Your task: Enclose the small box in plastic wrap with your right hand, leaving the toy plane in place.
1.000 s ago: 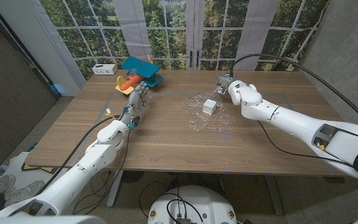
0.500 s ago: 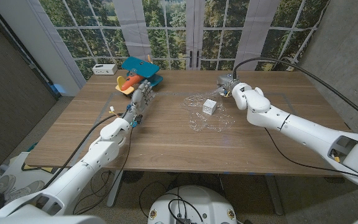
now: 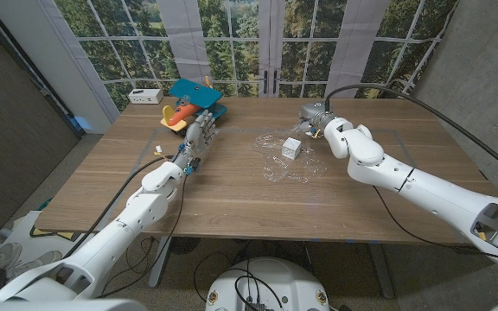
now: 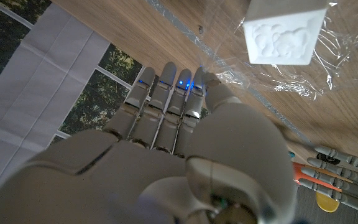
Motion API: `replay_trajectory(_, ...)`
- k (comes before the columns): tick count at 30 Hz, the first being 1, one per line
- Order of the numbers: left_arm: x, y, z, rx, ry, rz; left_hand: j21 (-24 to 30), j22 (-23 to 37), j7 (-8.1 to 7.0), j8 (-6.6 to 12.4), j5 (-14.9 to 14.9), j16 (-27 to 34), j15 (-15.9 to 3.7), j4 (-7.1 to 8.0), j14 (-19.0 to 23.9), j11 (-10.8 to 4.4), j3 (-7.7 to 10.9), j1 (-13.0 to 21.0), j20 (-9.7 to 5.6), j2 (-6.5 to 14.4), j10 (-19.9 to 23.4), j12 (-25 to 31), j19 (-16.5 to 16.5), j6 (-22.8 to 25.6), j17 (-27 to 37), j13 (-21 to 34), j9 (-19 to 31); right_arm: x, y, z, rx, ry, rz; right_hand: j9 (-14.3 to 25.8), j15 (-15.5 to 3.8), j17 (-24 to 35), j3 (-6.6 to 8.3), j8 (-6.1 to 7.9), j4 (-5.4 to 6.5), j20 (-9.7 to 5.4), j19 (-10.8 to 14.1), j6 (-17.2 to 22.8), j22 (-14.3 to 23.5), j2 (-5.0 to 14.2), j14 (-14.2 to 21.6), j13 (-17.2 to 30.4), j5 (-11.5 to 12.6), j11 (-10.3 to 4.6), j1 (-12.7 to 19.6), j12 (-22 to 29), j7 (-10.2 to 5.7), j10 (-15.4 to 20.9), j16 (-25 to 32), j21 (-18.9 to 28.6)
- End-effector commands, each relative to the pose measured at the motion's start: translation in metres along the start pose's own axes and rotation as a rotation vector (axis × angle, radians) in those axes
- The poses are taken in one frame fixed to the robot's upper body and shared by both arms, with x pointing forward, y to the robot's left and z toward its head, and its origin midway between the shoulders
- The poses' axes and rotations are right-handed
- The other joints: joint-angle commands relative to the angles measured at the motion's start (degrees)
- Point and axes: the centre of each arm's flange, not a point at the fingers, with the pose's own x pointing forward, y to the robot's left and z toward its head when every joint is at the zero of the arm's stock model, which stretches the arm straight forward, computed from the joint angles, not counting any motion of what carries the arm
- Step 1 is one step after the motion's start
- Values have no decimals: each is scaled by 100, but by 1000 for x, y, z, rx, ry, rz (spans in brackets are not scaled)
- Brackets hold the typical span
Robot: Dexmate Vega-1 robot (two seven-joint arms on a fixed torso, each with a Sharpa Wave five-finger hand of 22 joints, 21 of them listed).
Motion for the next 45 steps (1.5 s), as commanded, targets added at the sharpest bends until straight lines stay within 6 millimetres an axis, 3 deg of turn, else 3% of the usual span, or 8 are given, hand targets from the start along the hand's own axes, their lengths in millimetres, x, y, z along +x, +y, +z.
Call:
replay_trajectory(1,6,-2,0,-1,-4,-17,-9,19,-44,-11,16,-7,40,-6,-866,19,-7,8,7,39,-735,-13,-233,-500,15,23,12,-22,-7,9,-7,-17,-23,17,-543,7,30,47,12,5,-37,51,13,-7,78,34,-4,3,82,28,17,46,-5,39)
replay_trajectory(19,10,-2,0,1,-4,-24,-24,19,-43,-9,16,-9,43,-8,-869,15,-10,11,12,39,-734,-12,-232,-497,15,23,12,-44,2,31,-27,-48,69,8,-584,187,-15,107,64,16,-93,40,8,-1,421,84,-26,-13,109,50,-6,105,236,46)
replay_trajectory(36,8,-2,2,4,-3,-22,-39,20,-44,-8,15,-10,44,-10,-875,16,-12,15,22,40,-735,-13,-225,-499,14,23,12,-49,19,45,13,-96,155,-20,-538,197,-30,104,121,49,-93,-43,7,-33,341,104,-33,10,44,8,-64,27,170,65)
replay_trajectory(41,7,-3,3,6,-2,-22,-44,20,-47,-7,15,-10,45,-11,-874,20,-12,17,26,41,-741,-15,-228,-496,14,23,12,-50,26,48,29,-117,194,-72,-414,94,-171,56,293,152,-149,-202,2,-152,235,59,-61,125,-272,-98,-52,-84,21,64)
replay_trajectory(45,7,-3,3,7,-2,-25,-49,21,-47,-6,15,-11,43,-12,-877,21,-13,18,30,41,-741,-15,-230,-494,14,23,12,-50,28,48,45,-133,232,-193,-261,-12,-541,-130,540,334,-385,-557,-17,-470,-37,-20,-31,167,-925,-347,-64,-426,-186,-30)
